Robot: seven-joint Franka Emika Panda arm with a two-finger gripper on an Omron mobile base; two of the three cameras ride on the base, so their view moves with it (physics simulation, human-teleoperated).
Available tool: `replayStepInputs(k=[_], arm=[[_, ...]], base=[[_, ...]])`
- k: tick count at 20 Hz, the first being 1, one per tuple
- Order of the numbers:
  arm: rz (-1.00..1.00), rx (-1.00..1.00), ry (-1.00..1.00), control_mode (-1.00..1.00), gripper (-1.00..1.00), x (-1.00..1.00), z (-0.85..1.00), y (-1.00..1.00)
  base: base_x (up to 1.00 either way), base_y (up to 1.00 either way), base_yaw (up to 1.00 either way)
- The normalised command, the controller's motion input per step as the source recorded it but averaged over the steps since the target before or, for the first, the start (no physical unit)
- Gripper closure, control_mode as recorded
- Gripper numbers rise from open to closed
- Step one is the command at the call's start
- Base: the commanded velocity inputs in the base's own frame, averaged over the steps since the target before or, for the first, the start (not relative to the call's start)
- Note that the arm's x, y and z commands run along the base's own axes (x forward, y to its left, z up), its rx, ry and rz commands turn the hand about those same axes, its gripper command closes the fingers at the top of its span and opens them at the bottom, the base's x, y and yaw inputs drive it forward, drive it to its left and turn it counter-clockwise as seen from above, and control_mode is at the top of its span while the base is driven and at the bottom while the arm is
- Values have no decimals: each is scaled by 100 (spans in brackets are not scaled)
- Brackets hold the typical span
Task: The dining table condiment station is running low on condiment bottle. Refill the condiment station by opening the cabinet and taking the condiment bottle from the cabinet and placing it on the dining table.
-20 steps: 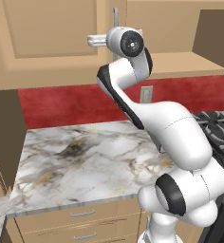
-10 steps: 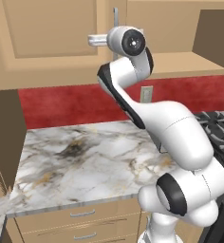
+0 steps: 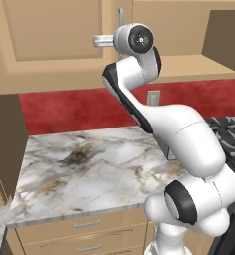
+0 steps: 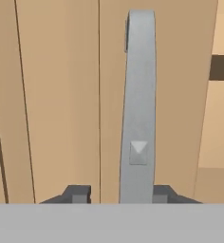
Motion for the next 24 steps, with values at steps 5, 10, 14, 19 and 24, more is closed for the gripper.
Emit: replayStepInputs(k=[5, 10, 14, 19, 24], arm=[[0, 0, -1, -100, 100, -37, -6, 4], [0, 0, -3, -100, 100, -80, 0, 51], [0, 0, -3, -100, 100, -97, 0, 73], [0, 0, 0, -100, 100, -94, 0, 91], [0, 0, 0, -100, 100, -100, 0, 89]], base=[[0, 0, 0], [0, 0, 0], [0, 0, 0], [0, 0, 0], [0, 0, 0]])
